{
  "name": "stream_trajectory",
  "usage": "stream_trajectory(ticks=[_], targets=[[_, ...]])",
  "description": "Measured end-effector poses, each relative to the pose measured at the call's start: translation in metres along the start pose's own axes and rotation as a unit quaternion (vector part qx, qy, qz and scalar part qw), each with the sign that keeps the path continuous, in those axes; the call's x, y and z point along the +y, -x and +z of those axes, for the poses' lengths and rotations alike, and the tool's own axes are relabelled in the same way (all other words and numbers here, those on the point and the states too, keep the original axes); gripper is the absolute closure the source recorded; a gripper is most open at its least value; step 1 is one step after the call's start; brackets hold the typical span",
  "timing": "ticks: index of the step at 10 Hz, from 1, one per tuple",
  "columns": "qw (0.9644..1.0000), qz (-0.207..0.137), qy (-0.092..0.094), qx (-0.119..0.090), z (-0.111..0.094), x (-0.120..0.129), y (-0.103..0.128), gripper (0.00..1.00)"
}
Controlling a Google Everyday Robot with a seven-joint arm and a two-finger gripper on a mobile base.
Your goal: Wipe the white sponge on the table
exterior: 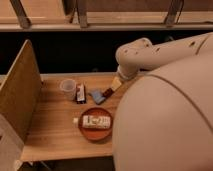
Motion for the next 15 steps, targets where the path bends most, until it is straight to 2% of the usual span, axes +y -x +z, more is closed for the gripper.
stream_trajectory(ticks=[1,3,4,5,6,7,9,10,11,12,13,14,15], targets=[[0.9997,-0.014,-0.009,0.018,0.001,-0.005,-0.013,0.2],[0.9965,-0.04,-0.038,0.063,0.003,-0.021,-0.039,0.2],[0.9916,-0.051,-0.067,0.099,0.004,-0.034,-0.055,0.2],[0.9872,-0.056,-0.089,0.12,0.006,-0.045,-0.063,0.2],[0.98,-0.058,-0.12,0.148,0.007,-0.058,-0.072,0.2],[0.9726,-0.058,-0.144,0.173,0.006,-0.067,-0.08,0.2],[0.9626,-0.055,-0.168,0.205,0.004,-0.077,-0.091,0.2],[0.9602,-0.054,-0.173,0.213,0.003,-0.078,-0.093,0.2],[0.9602,-0.053,-0.172,0.214,0.004,-0.076,-0.092,0.2],[0.9627,-0.054,-0.163,0.209,0.008,-0.07,-0.09,0.2],[0.9689,-0.053,-0.145,0.194,0.017,-0.058,-0.083,0.2],[0.9735,-0.053,-0.13,0.181,0.024,-0.049,-0.079,0.2],[0.981,-0.057,-0.104,0.153,0.039,-0.037,-0.072,0.2]])
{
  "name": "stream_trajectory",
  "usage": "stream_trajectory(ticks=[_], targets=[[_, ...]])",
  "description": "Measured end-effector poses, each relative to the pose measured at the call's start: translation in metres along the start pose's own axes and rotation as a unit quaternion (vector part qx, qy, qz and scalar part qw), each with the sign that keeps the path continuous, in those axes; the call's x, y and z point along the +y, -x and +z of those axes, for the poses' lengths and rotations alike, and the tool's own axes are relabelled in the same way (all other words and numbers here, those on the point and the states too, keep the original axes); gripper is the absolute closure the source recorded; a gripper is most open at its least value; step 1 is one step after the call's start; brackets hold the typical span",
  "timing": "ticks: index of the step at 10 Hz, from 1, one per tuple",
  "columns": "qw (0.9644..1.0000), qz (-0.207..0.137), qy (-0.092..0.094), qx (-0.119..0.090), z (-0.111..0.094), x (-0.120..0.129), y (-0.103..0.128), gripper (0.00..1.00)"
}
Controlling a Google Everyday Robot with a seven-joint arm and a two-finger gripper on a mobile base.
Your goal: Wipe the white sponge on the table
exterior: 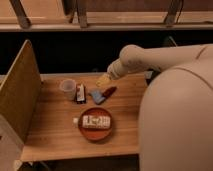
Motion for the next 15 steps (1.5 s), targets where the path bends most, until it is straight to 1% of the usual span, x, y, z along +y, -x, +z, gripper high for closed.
stream_trajectory(ticks=[1,3,4,5,6,7,8,9,10,11,13,15], targets=[[0.9995,-0.006,0.014,-0.027,0.011,0.005,0.006,0.2],[0.9972,-0.018,0.031,-0.066,0.031,0.008,0.008,0.2],[0.996,-0.022,0.032,-0.08,0.041,0.005,0.005,0.2],[0.9954,-0.026,0.027,-0.089,0.055,-0.001,-0.001,0.2],[0.9956,-0.023,0.016,-0.09,0.066,-0.008,-0.006,0.2],[0.9961,-0.02,0.005,-0.086,0.073,-0.012,-0.01,0.2],[0.9969,-0.014,-0.016,-0.076,0.085,-0.017,-0.018,0.2],[0.9971,-0.009,-0.029,-0.069,0.093,-0.019,-0.021,0.2],[0.9969,-0.003,-0.043,-0.066,0.102,-0.02,-0.022,0.2],[0.9962,0.001,-0.054,-0.068,0.11,-0.02,-0.018,0.2],[0.9946,0.007,-0.071,-0.076,0.122,-0.018,-0.01,0.2],[0.9943,0.008,-0.074,-0.077,0.124,-0.018,-0.009,0.2]])
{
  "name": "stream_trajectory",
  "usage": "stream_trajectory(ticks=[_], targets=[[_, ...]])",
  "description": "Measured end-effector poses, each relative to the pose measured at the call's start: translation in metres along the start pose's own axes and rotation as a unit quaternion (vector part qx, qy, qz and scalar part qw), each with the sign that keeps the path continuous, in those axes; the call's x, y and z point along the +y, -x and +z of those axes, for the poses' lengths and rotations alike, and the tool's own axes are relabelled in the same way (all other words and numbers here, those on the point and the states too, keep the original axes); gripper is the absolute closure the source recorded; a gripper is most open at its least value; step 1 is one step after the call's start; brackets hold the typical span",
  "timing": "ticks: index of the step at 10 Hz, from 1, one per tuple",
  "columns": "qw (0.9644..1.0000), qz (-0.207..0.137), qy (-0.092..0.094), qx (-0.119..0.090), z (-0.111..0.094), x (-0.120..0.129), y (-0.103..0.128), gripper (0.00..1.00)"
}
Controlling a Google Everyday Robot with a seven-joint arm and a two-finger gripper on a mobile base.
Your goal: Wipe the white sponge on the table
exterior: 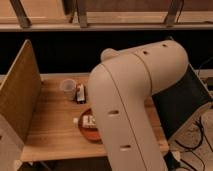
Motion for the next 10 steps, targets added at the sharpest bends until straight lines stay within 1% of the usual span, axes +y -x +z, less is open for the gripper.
stream_trajectory(ticks=[3,4,5,6,7,8,9,10], targets=[[1.0,0.0,0.0,0.001,0.0,0.0,0.0,0.2],[1.0,0.001,-0.005,0.003,0.003,-0.002,0.001,0.2],[0.9997,0.006,-0.021,0.01,0.013,-0.006,0.002,0.2],[0.9992,0.011,-0.036,0.012,0.026,-0.01,0.006,0.2],[0.9986,0.013,-0.05,0.009,0.039,-0.012,0.012,0.2],[0.9981,0.015,-0.06,0.003,0.05,-0.011,0.018,0.2],[0.9976,0.016,-0.067,-0.008,0.061,-0.009,0.025,0.2],[0.997,0.018,-0.071,-0.024,0.072,-0.004,0.032,0.2]])
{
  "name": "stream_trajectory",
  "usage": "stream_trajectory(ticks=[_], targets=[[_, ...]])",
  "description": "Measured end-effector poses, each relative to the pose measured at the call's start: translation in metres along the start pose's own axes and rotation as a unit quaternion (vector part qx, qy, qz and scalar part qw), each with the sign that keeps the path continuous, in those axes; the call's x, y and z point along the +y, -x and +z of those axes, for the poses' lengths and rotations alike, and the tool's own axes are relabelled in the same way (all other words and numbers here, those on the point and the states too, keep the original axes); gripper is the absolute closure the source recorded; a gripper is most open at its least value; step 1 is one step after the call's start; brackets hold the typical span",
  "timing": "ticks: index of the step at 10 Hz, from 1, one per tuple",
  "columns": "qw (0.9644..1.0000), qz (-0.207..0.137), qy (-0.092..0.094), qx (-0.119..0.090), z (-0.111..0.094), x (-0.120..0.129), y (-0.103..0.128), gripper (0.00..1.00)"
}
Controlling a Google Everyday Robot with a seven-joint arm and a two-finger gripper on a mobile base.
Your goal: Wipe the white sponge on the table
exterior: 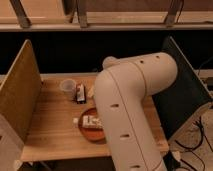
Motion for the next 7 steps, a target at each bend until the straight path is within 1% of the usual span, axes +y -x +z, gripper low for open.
stream_trajectory(ticks=[2,3,6,7], targets=[[0.9998,0.008,-0.004,-0.02,0.014,0.006,0.004,0.2],[0.9993,0.014,-0.011,-0.033,0.025,0.006,0.005,0.2],[0.9981,0.019,-0.032,-0.05,0.043,0.001,0.003,0.21],[0.9978,0.02,-0.037,-0.052,0.048,0.001,0.002,0.27]])
